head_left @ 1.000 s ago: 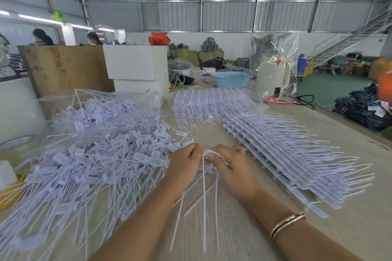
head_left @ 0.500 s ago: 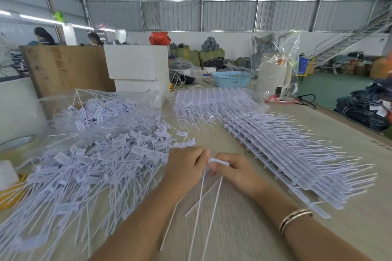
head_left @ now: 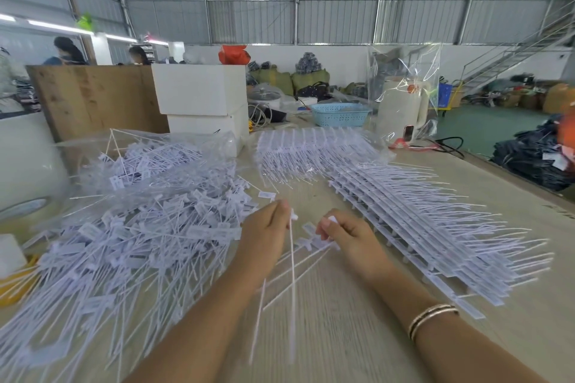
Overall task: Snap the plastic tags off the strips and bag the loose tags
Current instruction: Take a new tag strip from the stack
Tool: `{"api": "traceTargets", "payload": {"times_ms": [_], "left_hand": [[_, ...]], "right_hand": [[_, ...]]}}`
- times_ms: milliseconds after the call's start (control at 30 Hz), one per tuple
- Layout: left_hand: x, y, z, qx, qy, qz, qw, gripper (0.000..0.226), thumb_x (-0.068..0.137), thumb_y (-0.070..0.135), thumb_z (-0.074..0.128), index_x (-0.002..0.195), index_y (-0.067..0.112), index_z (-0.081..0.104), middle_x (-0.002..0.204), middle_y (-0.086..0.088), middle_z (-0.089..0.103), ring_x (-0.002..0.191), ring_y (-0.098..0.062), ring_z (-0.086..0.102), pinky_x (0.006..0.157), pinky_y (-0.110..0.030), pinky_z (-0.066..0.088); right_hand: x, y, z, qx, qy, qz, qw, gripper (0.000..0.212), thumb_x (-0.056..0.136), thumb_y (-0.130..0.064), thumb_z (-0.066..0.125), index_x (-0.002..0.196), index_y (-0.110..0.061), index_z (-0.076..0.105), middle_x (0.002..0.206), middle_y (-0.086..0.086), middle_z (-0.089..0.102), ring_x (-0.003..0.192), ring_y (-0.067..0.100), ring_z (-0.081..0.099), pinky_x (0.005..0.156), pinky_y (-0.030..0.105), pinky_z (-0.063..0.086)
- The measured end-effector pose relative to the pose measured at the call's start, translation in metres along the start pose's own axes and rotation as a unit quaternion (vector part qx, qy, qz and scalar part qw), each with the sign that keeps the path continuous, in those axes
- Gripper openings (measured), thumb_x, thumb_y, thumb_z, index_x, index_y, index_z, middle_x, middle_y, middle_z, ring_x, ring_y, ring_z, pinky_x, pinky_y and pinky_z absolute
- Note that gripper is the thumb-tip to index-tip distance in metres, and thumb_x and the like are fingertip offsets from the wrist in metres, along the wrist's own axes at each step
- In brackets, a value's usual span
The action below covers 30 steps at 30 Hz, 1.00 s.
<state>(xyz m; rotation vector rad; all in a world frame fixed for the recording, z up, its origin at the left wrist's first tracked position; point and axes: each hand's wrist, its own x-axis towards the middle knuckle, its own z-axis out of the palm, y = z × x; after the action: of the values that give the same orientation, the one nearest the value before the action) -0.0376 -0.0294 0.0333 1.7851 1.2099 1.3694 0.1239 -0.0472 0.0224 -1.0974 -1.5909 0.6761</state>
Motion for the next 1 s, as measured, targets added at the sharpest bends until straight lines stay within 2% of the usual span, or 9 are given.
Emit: {"api": "traceTargets", "payload": {"times_ms": [100, 200, 267, 400, 533, 633, 733, 867, 1000], "left_hand": [[-0.002, 0.0, 0.005, 0.063, -0.023, 0.053, 0.996, 0.039, 0.097, 0.016, 0.041, 0.058, 0.023, 0.041, 0.054, 0.008, 0.038, 0.049, -0.005, 0.034, 0.052, -0.022, 0.027], [-0.002, -0.004, 0.006, 0.152, -0.032, 0.119, 0.981, 0.026, 0.088, 0.02, 0.038, 0.069, 0.012, 0.054, 0.061, -0.001, 0.05, 0.059, -0.02, 0.047, 0.061, -0.03, 0.031], [-0.002, -0.006, 0.008, 0.173, -0.038, 0.126, 0.976, 0.019, 0.089, 0.013, 0.041, 0.094, 0.011, 0.06, 0.076, 0.002, 0.055, 0.071, -0.017, 0.052, 0.067, -0.031, 0.037], [-0.005, -0.005, 0.014, 0.118, -0.074, 0.115, 0.984, 0.046, 0.089, -0.002, 0.043, 0.129, 0.022, 0.043, 0.092, 0.012, 0.048, 0.077, -0.006, 0.051, 0.07, -0.025, 0.044], [-0.004, -0.001, 0.009, 0.179, -0.02, 0.166, 0.97, 0.041, 0.086, 0.002, 0.043, 0.122, 0.019, 0.053, 0.102, 0.009, 0.055, 0.087, -0.009, 0.053, 0.082, -0.029, 0.045], [0.0, -0.001, 0.003, 0.192, 0.016, 0.169, 0.967, 0.029, 0.087, 0.001, 0.046, 0.108, 0.015, 0.061, 0.093, 0.01, 0.057, 0.091, -0.012, 0.057, 0.089, -0.039, 0.046], [-0.001, -0.002, 0.002, 0.176, 0.027, 0.135, 0.975, 0.029, 0.087, -0.003, 0.046, 0.105, 0.014, 0.062, 0.088, 0.012, 0.055, 0.088, -0.012, 0.057, 0.091, -0.044, 0.045], [0.0, -0.01, 0.0, 0.183, 0.038, 0.106, 0.977, 0.03, 0.085, -0.005, 0.048, 0.103, 0.014, 0.062, 0.09, 0.011, 0.058, 0.09, -0.012, 0.057, 0.092, -0.045, 0.043], [0.001, -0.011, -0.001, 0.315, 0.008, 0.123, 0.941, 0.02, 0.094, 0.018, 0.043, 0.102, 0.024, 0.06, 0.099, 0.012, 0.063, 0.098, -0.01, 0.056, 0.1, -0.027, 0.022]], "right_hand": [[0.005, 0.008, 0.004, -0.145, 0.02, 0.04, 0.988, 0.015, 0.096, -0.022, 0.052, 0.085, -0.02, 0.06, 0.079, -0.006, 0.055, 0.077, 0.01, 0.051, 0.082, 0.035, 0.04], [0.005, 0.01, 0.005, -0.231, 0.064, 0.039, 0.97, 0.021, 0.097, -0.03, 0.049, 0.109, -0.019, 0.061, 0.103, -0.008, 0.056, 0.104, 0.015, 0.051, 0.099, 0.045, 0.036], [0.002, 0.004, 0.006, -0.203, 0.06, -0.011, 0.977, 0.019, 0.097, -0.032, 0.048, 0.096, -0.022, 0.065, 0.096, -0.01, 0.058, 0.098, 0.013, 0.052, 0.094, 0.048, 0.037], [-0.001, -0.003, 0.014, -0.201, -0.021, -0.024, 0.979, 0.022, 0.095, -0.04, 0.049, 0.078, -0.034, 0.063, 0.081, -0.011, 0.062, 0.086, 0.009, 0.055, 0.091, 0.047, 0.037], [0.001, -0.002, 0.008, -0.086, 0.011, 0.013, 0.996, 0.032, 0.094, -0.007, 0.05, 0.072, -0.027, 0.061, 0.074, -0.016, 0.062, 0.076, 0.0, 0.056, 0.082, 0.032, 0.04], [0.002, 0.001, 0.002, -0.038, 0.011, 0.034, 0.999, 0.032, 0.096, -0.014, 0.049, 0.073, -0.03, 0.064, 0.075, -0.016, 0.063, 0.08, -0.004, 0.056, 0.085, 0.029, 0.037], [0.003, 0.01, 0.009, -0.224, -0.07, 0.027, 0.972, 0.02, 0.091, -0.044, 0.051, 0.081, -0.035, 0.067, 0.09, -0.021, 0.057, 0.099, 0.001, 0.045, 0.092, 0.035, 0.023], [0.002, 0.016, 0.023, -0.406, -0.099, -0.059, 0.907, 0.023, 0.083, -0.057, 0.055, 0.087, -0.036, 0.065, 0.102, -0.024, 0.051, 0.107, 0.003, 0.034, 0.075, 0.031, 0.011], [0.003, 0.011, 0.014, -0.198, -0.049, -0.012, 0.979, 0.012, 0.081, -0.046, 0.061, 0.072, -0.039, 0.055, 0.079, -0.02, 0.055, 0.088, 0.008, 0.048, 0.08, 0.034, 0.026]]}}
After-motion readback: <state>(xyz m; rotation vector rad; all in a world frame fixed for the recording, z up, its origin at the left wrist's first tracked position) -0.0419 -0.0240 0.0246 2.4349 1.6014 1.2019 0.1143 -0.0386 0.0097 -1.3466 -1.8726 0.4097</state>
